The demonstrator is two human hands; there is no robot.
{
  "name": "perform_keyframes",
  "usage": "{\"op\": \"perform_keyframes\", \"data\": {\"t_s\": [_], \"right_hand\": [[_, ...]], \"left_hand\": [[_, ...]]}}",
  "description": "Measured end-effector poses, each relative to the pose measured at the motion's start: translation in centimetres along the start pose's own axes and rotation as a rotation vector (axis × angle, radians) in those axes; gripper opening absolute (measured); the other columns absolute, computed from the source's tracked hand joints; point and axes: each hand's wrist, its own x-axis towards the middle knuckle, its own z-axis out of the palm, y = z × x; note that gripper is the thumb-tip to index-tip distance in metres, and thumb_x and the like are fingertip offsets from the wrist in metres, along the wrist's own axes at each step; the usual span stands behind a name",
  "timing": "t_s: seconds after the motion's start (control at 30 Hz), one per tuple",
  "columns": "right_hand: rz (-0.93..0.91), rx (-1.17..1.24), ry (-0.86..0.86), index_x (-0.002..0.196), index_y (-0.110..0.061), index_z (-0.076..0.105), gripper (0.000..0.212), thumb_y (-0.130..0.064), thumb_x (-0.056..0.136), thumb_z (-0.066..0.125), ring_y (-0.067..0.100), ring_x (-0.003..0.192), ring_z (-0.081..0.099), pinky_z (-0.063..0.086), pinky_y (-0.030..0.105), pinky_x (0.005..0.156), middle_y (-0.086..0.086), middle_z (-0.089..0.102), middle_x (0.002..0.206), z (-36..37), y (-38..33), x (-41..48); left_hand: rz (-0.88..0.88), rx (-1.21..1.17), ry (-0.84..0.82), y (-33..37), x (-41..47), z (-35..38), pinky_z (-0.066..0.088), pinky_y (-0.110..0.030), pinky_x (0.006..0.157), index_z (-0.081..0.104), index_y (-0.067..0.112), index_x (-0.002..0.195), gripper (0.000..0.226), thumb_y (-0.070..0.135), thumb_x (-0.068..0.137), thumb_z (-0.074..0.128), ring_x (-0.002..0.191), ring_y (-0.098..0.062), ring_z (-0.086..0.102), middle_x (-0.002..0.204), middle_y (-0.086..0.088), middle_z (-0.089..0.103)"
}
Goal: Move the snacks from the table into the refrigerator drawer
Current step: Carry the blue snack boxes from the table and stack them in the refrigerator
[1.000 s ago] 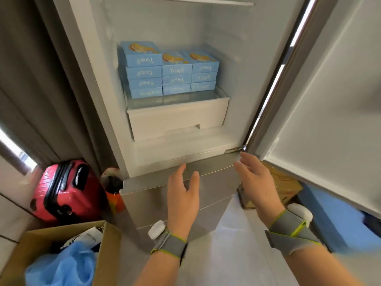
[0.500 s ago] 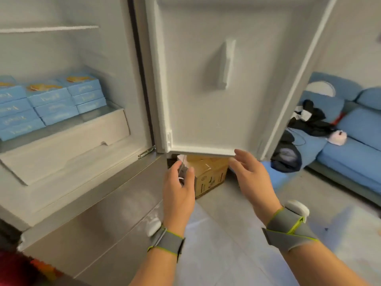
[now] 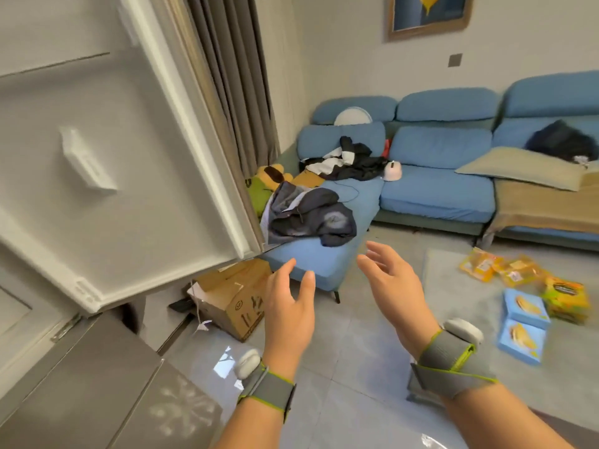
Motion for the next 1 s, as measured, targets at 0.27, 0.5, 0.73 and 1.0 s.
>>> {"op": "perform_keyframes", "data": {"t_s": [0.27, 0.5, 0.73, 1.0], "right_hand": [[0.084, 0.091, 0.192, 0.137, -0.028, 0.062, 0.040, -0.035, 0.098, 0.065, 0.017, 0.126, 0.059, 0.045, 0.045, 0.112, 0.000, 0.065, 0.136, -11.0, 3.4, 2.0], [0.166, 0.104, 0.330, 0.135, -0.029, 0.063, 0.036, -0.035, 0.099, 0.064, 0.015, 0.128, 0.058, 0.044, 0.043, 0.113, -0.002, 0.064, 0.136, -17.1, 5.9, 4.2], [0.194, 0.037, 0.477, 0.134, -0.026, 0.065, 0.037, -0.031, 0.098, 0.067, 0.013, 0.124, 0.060, 0.045, 0.039, 0.112, -0.003, 0.066, 0.132, -22.1, 6.5, 10.1], [0.232, -0.051, 0.567, 0.136, -0.020, 0.064, 0.038, -0.026, 0.099, 0.067, 0.013, 0.119, 0.061, 0.043, 0.025, 0.097, 0.001, 0.066, 0.130, -25.5, 6.3, 18.1]], "left_hand": [[0.082, 0.023, -0.221, 4.9, -0.4, 11.1, 0.042, -0.031, 0.108, 0.051, 0.023, 0.148, 0.051, 0.044, 0.102, 0.056, 0.137, -0.015, 0.048, 0.144, 0.002, 0.051], [0.118, -0.001, -0.358, 6.9, 0.8, 19.8, 0.042, -0.039, 0.115, 0.051, 0.023, 0.148, 0.050, 0.044, 0.103, 0.056, 0.137, -0.011, 0.048, 0.144, 0.006, 0.051], [0.133, -0.088, -0.505, 9.0, 5.0, 28.4, 0.033, -0.022, 0.109, 0.048, 0.024, 0.151, 0.051, 0.045, 0.104, 0.053, 0.139, -0.007, 0.045, 0.147, 0.007, 0.049], [0.070, -0.178, -0.591, 9.5, 11.0, 37.3, 0.037, -0.033, 0.116, 0.051, 0.020, 0.149, 0.050, 0.041, 0.104, 0.056, 0.138, -0.014, 0.048, 0.145, 0.002, 0.052]]}}
